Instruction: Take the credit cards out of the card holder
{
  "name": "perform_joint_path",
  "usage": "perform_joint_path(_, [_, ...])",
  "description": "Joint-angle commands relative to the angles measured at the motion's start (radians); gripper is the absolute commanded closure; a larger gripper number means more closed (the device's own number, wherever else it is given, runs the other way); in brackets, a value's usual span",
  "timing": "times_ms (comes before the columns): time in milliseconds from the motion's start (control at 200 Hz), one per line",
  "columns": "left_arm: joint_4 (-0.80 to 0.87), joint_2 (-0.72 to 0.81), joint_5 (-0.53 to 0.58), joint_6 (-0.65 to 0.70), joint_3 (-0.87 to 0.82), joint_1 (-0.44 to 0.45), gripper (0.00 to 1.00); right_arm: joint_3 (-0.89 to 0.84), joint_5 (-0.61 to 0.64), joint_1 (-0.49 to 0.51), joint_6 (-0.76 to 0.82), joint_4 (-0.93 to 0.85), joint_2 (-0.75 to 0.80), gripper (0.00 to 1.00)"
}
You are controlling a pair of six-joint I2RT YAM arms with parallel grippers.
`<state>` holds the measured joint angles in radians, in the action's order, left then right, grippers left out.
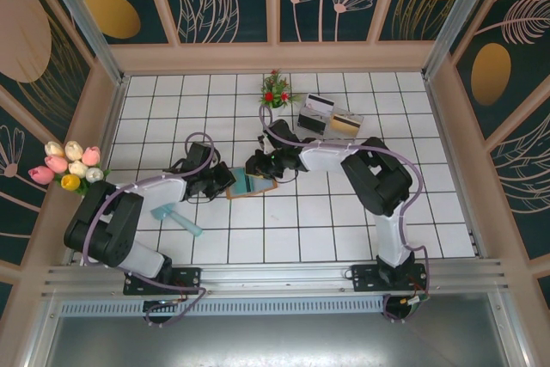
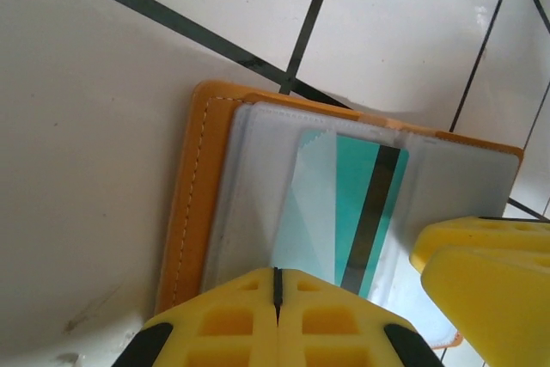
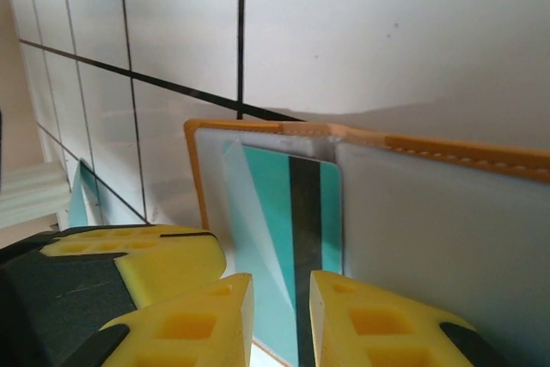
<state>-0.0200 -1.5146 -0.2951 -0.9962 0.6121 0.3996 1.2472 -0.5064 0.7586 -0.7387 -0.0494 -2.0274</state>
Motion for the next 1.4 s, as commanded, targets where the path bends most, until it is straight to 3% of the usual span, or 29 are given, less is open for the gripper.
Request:
perform_joint_path(0, [0.024, -0.028, 0.017, 0.008, 0.018, -0.004, 0.94, 0.029, 0.038, 0.003, 0.013, -0.069, -0.033, 0.74])
perform_joint_path(330, [0.042, -0.032, 0.052, -0.035, -0.054, -0.005, 0.97, 0.058, 0.121, 0.020, 0.058, -0.186, -0.078, 0.70])
perform_joint_path(621, [0.046, -0.043, 0.051, -0.026, -0.069, -0.004, 0.98, -0.015, -0.076, 0.009, 0.066, 0.003, -0.085, 0.71])
perform_joint_path(906, [0.061, -0.045, 0.063, -0.019, -0.065, -0.004, 0.97, -0.077, -0.124, -0.034, 0.105, 0.073, -0.050, 0.81])
perform_joint_path(1056, [0.072, -0.044, 0.072, -0.018, -0.066, -0.004, 0.95, -0.091, -0.102, -0.056, 0.127, 0.072, -0.027, 0.95])
perform_joint_path(1391, [0.081, -0.029, 0.080, -0.019, -0.072, -0.004, 0.94, -0.153, -0.062, -0.122, 0.220, 0.025, 0.096, 1.00])
